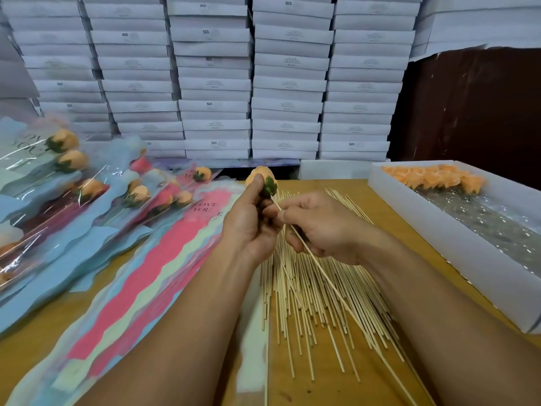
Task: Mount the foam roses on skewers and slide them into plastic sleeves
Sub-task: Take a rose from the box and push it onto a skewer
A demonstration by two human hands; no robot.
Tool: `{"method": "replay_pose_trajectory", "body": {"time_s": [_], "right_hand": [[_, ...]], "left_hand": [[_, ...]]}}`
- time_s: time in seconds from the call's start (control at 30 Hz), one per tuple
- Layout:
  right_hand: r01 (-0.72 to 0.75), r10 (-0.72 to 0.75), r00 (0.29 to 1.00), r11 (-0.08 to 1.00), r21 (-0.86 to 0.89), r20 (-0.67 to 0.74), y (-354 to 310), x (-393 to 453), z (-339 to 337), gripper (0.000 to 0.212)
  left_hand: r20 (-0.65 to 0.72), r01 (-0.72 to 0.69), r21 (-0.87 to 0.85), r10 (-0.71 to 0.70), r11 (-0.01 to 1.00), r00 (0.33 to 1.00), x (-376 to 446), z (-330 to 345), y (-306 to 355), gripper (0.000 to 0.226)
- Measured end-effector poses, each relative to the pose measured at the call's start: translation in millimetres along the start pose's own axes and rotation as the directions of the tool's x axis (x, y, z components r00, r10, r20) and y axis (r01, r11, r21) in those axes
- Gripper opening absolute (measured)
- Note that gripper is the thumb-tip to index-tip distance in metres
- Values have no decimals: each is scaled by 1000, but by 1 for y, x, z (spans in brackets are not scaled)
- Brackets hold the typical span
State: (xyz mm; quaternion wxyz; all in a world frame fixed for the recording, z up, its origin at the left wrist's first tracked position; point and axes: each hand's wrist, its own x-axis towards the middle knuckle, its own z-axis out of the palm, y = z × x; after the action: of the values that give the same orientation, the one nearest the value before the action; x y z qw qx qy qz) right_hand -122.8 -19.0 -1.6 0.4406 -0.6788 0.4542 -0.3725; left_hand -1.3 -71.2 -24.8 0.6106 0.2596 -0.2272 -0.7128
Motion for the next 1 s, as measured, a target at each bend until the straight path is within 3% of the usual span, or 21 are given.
{"method": "replay_pose_trajectory", "body": {"time_s": [1.0], "right_hand": [[13,-12,1000,999,-53,14,4,1,-4,29]], "left_hand": [[-19,-39,45,40,998,999,-6,-2,0,19]]}}
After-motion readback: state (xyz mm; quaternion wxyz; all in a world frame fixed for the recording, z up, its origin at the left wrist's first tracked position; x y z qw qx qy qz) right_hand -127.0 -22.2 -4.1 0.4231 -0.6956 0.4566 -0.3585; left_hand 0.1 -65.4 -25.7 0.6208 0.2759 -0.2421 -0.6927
